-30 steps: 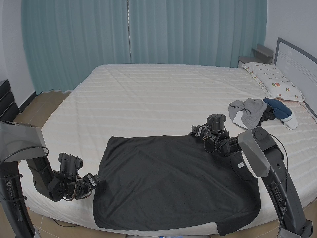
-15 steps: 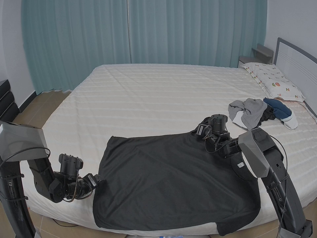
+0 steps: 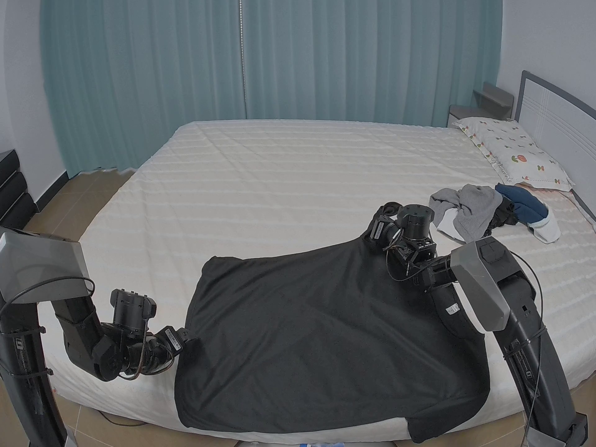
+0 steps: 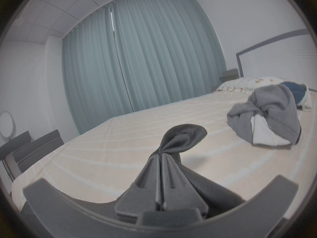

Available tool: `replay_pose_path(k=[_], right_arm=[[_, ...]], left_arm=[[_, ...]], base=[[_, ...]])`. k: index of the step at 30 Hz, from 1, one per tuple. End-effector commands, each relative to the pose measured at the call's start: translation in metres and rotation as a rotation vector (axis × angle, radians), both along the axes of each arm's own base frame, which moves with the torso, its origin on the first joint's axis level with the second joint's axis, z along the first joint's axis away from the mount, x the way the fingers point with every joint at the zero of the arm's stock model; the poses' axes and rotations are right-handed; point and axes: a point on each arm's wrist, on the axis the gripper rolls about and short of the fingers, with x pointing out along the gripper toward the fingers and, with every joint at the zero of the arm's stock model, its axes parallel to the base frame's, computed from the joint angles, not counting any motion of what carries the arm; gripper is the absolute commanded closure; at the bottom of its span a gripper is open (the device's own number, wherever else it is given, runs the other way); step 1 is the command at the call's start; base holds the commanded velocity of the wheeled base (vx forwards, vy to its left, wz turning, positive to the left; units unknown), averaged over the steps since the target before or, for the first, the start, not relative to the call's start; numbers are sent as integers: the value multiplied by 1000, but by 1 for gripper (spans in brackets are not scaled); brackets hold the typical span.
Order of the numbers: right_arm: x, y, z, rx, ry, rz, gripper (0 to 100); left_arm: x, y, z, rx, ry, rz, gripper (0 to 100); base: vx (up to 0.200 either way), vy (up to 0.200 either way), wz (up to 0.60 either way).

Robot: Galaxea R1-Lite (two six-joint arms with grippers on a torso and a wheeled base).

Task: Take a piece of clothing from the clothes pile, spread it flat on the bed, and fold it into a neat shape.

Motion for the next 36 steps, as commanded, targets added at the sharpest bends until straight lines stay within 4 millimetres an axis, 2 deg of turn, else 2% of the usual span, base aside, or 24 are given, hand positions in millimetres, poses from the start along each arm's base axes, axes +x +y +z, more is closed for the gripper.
replay_pose_path(k=[1, 6, 7, 9, 12, 14, 17, 22, 26, 29, 30, 31, 36], right_arm=[[2, -6, 6, -18, -27, -4, 100], [1, -5, -11, -44, 23, 8, 100], [1, -6, -17, -48, 43, 16, 0], [0, -6, -26, -50, 72, 23, 0], [1, -8, -26, -50, 76, 12, 0], [3, -13, -18, -44, 65, -11, 0], [4, -15, 6, -30, 23, -34, 0], [-10, -23, 21, -18, 65, -44, 0], [-35, -40, 40, -3, 120, -65, 0], [-63, -58, 49, -4, 171, -68, 0], [-63, -58, 49, -4, 171, -68, 0], [-80, -64, 50, 4, 198, -58, 0], [-127, -82, 53, 110, 233, -71, 0]], left_arm=[[0, 0, -1, 1, 4, 0, 0], [0, 0, -1, 0, 4, -1, 0], [0, 0, -1, 0, 3, -1, 0], [0, 0, -1, 0, 3, -1, 0], [0, 0, -1, 0, 3, -1, 0], [0, 0, -1, 0, 3, -1, 0], [0, 0, -1, 0, 3, -1, 0], [0, 0, 0, 0, 1, -1, 0], [-3, 0, 1, -1, 1, -3, 0], [-6, 0, 2, -16, 2, -16, 0], [-6, 0, 2, -16, 2, -16, 0], [-9, 0, 5, -43, -5, -38, 0], [-21, 1, 14, -85, -33, -75, 0]], base=[[0, 0, 0], [0, 0, 0], [0, 0, 0], [0, 0, 0], [0, 0, 0], [0, 0, 0], [0, 0, 0], [0, 0, 0], [0, 0, 0], [0, 0, 0], [0, 0, 0], [0, 0, 0], [0, 0, 0]])
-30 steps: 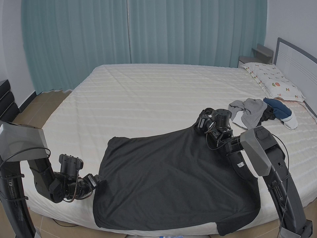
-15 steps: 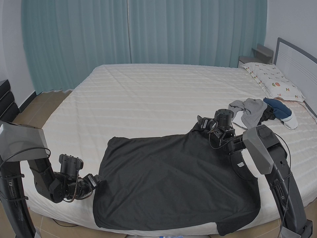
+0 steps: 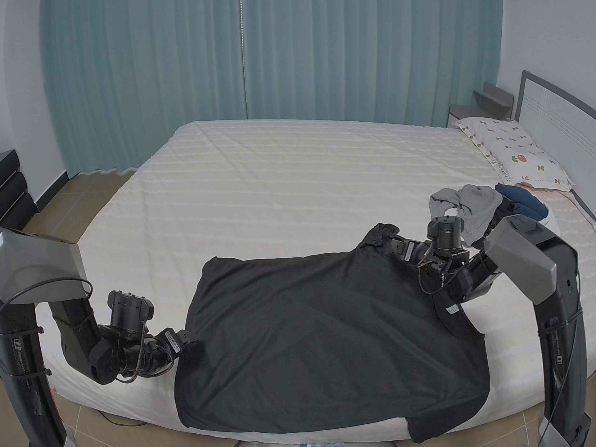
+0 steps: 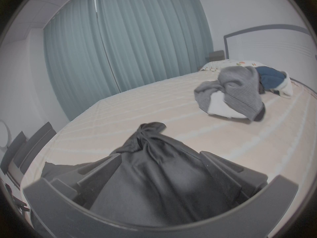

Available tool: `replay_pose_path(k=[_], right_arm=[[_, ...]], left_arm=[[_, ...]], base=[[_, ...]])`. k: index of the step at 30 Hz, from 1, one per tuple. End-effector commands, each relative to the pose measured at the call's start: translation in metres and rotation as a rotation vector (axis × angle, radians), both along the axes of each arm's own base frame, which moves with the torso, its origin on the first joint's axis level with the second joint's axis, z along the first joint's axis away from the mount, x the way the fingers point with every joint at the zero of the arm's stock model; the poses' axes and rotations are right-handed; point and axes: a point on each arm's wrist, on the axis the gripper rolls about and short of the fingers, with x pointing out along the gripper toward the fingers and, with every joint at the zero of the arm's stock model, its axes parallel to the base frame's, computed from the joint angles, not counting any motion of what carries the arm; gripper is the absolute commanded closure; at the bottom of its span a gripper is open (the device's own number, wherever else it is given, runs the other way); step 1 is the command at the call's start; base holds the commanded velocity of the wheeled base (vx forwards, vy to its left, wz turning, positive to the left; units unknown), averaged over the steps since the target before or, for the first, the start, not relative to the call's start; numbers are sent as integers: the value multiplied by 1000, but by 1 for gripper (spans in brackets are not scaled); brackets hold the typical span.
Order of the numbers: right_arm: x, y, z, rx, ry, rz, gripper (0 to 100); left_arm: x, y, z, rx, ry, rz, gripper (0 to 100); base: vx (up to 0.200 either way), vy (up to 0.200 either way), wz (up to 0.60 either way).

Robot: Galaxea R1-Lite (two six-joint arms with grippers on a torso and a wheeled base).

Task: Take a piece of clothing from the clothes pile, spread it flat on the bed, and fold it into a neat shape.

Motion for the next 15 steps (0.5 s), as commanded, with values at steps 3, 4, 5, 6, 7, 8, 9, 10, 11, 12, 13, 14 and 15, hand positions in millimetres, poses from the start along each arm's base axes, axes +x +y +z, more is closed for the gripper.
replay_pose_path(k=[3, 4, 5, 6, 7, 8, 9, 10, 11, 12, 13, 14, 15], right_arm=[[-93, -41, 51, 177, 9, -42, 0], [-101, -42, 51, 197, 19, -41, 0], [-116, -45, 50, 231, 36, -34, 0], [-126, -46, 50, 251, 45, -30, 0], [-127, -46, 50, 255, 46, -28, 0], [-149, -49, 47, 299, 74, -23, 0], [-155, -49, 46, 310, 84, -21, 0], [-166, -50, 43, 332, 101, -17, 0], [-174, -50, 39, 346, 117, -13, 0], [-181, -51, 37, 362, 126, -13, 0], [-190, -52, 33, 383, 138, -12, 0], [-195, -53, 31, 403, 148, -14, 0], [-197, -54, 29, 410, 151, -12, 0]], left_arm=[[-17, 0, 11, -53, -26, -52, 0], [-18, 0, 11, -54, -24, -53, 0], [-18, 0, 11, -54, -22, -54, 0], [-20, 0, 10, -52, -16, -55, 0], [-20, 0, 10, -52, -15, -55, 0], [-24, 0, 9, -49, -2, -64, 0], [-24, -1, 9, -50, 0, -68, 0], [-26, -2, 8, -49, 5, -74, 0], [-26, -3, 8, -48, 5, -76, 0], [-27, -3, 8, -48, 8, -79, 0], [-30, -5, 8, -48, 16, -86, 0], [-31, -5, 7, -45, 17, -91, 0], [-31, -6, 7, -45, 17, -92, 0]], base=[[0, 0, 0], [0, 0, 0], [0, 0, 0], [0, 0, 0], [0, 0, 0], [0, 0, 0], [0, 0, 0], [0, 0, 0], [-200, 0, 0], [-200, 0, 0], [-200, 0, 0], [-200, 0, 0], [-200, 0, 0]])
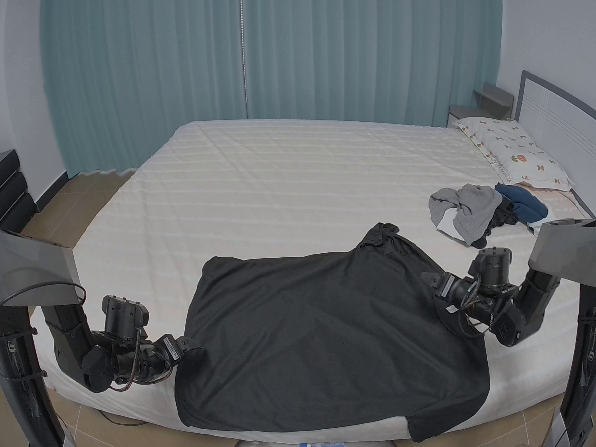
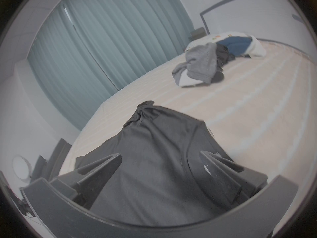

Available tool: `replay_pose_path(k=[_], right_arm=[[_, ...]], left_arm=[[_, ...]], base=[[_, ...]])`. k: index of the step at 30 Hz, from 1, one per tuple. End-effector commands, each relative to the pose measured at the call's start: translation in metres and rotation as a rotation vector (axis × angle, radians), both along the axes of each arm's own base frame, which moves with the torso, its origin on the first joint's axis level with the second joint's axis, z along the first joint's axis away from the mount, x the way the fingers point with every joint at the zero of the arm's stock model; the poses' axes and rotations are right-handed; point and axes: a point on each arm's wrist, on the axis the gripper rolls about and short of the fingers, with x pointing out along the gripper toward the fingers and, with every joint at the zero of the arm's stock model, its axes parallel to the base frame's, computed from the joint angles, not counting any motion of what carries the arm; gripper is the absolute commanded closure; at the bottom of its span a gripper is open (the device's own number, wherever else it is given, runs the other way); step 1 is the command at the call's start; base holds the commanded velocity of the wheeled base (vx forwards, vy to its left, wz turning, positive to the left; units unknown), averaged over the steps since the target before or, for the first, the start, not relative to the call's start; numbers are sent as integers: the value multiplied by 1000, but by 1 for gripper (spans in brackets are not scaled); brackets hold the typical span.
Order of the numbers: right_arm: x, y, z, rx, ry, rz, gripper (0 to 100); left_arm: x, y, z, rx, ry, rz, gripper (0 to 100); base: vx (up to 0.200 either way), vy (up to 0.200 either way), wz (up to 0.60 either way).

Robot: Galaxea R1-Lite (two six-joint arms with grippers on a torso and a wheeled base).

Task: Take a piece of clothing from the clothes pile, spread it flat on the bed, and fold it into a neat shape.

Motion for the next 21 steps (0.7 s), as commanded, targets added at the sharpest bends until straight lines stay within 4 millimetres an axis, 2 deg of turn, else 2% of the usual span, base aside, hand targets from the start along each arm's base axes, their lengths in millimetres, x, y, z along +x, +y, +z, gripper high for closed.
replay_pose_path(k=[1, 5, 13, 21], right_arm=[[-75, -15, 10, 214, 32, 9, 0], [-88, -18, -2, 333, 78, 25, 0], [-94, -16, -6, 353, 117, 51, 0], [-94, -19, -5, 335, 108, 40, 0]], left_arm=[[-14, -6, 1, -4, 21, -46, 0], [-14, -7, 1, -6, 23, -47, 0], [-19, -10, -2, -3, 41, -69, 0], [-17, -13, -1, -20, 15, -81, 0]], base=[[-200, 0, 0], [-200, 0, 0], [-200, 0, 0], [0, 0, 0]])
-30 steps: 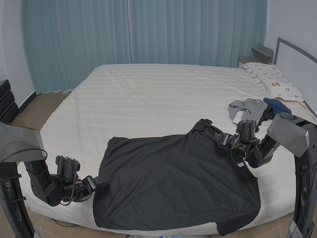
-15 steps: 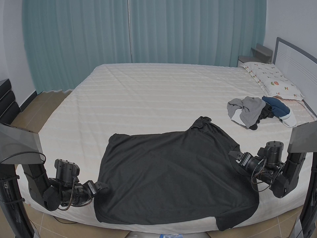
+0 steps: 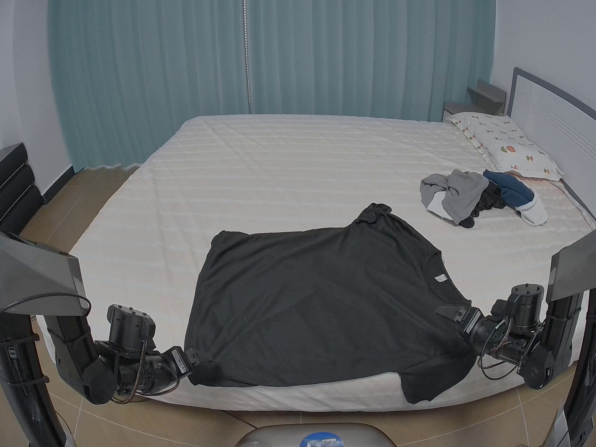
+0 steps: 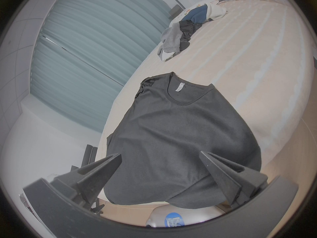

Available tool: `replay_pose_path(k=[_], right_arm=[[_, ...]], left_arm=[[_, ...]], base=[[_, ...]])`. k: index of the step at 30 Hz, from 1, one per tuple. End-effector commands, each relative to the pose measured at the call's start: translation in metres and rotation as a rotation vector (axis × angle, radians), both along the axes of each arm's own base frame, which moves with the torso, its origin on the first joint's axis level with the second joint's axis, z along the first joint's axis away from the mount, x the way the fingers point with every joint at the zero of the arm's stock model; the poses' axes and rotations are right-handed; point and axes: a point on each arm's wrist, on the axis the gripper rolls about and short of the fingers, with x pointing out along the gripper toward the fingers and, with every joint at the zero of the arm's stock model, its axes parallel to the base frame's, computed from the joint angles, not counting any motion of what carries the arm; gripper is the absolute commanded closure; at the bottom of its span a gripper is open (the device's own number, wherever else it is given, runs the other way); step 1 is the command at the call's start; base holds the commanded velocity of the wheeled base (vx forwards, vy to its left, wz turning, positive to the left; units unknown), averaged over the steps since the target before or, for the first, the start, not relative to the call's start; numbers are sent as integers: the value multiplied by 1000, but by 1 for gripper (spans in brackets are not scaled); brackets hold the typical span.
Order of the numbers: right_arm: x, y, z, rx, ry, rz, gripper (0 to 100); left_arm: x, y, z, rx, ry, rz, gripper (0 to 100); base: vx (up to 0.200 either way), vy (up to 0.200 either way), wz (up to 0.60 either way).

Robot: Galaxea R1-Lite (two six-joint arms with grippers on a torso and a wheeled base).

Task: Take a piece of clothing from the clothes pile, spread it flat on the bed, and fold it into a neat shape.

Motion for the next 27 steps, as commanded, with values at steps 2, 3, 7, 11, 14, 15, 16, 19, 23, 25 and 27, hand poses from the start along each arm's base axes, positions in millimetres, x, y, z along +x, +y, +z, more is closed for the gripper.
replay_pose_path(k=[2, 3, 7, 11, 14, 15, 16, 19, 23, 25, 27], right_arm=[[0, -3, -1, -15, -4, -5, 0], [-1, -7, -2, -32, -4, -9, 0], [-2, -15, -7, -86, 7, -10, 0], [-6, -29, -18, -193, 35, 4, 0], [-8, -35, -18, -237, 31, 8, 0], [-8, -36, -17, -239, 27, 3, 0], [-7, -39, -16, -237, 23, -2, 0], [-7, -43, -19, -221, 31, -3, 0], [-8, -42, -19, -198, 33, 21, 0], [-9, -42, -17, -190, 29, 30, 0], [-10, -41, -17, -183, 35, 35, 0]], left_arm=[[0, 0, 0, -3, -2, 3, 0], [0, 0, 0, -3, -2, 3, 0], [1, 0, 0, -5, -4, 4, 0], [1, 0, 1, -7, -8, 5, 0], [1, -1, 0, -5, -8, 3, 0], [1, -1, 0, -5, -9, 1, 0], [2, -1, 0, -6, -12, 1, 0], [5, -3, 1, -11, -19, 3, 0], [5, -6, 1, -14, -20, -7, 0], [4, -7, 1, -16, -20, -8, 0], [4, -8, 1, -18, -19, -6, 0]], base=[[0, 0, 0], [0, 0, 0], [0, 0, 0], [0, 0, 0], [0, 0, 0], [0, 0, 0], [0, 0, 0], [0, 0, 0], [0, 0, 0], [0, 0, 0], [0, -200, 0]])
